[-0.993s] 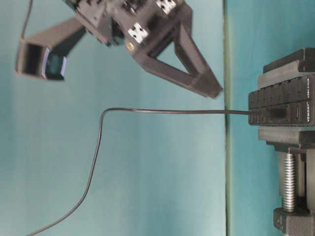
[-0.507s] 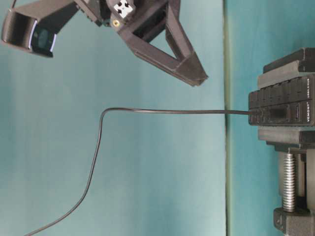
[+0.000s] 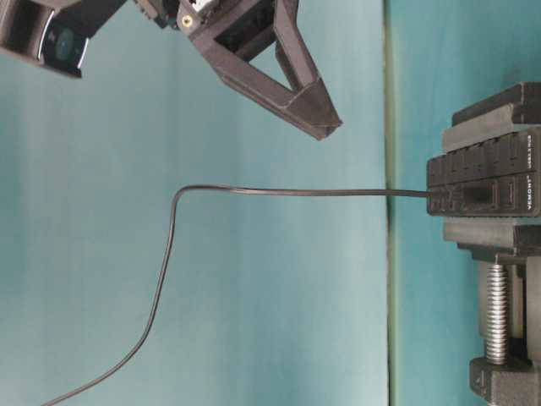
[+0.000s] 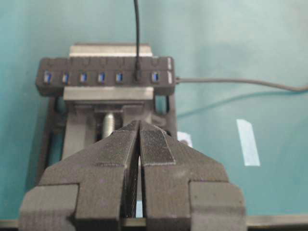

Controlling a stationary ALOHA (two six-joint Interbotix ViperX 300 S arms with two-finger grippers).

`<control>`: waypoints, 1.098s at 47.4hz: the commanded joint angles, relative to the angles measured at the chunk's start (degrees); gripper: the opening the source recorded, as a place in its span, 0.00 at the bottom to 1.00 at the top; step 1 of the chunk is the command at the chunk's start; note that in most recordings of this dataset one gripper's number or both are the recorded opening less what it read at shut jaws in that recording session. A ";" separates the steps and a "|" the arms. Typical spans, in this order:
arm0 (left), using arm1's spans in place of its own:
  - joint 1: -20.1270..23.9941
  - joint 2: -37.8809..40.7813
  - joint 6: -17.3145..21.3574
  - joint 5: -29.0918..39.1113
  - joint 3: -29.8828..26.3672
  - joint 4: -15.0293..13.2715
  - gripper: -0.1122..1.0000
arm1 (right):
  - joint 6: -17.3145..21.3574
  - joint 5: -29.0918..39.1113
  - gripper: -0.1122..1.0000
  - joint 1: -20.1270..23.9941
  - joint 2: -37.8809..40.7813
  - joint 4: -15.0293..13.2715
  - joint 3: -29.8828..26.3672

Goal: Insert the USB into the second port from the front of the fixed hub.

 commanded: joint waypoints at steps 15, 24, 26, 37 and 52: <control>0.00 -0.09 -0.09 -0.44 -0.79 0.09 0.10 | 0.00 -4.57 0.82 -0.26 -3.34 0.00 2.11; 0.00 -0.09 -0.09 -0.35 -0.79 0.09 0.10 | -0.09 -4.57 0.82 -0.35 -4.22 0.00 2.90; 0.00 -0.09 -0.09 -0.35 -0.70 0.09 0.10 | -0.18 -4.57 0.82 -0.26 -4.31 0.00 2.99; 0.00 -0.09 -0.09 -0.35 -0.70 0.09 0.10 | -2.20 -4.57 0.82 -0.26 -4.39 -0.44 3.43; 0.00 -0.09 -0.09 -0.44 -0.70 0.09 0.10 | -7.38 -4.66 0.82 -0.26 -4.48 -0.44 3.34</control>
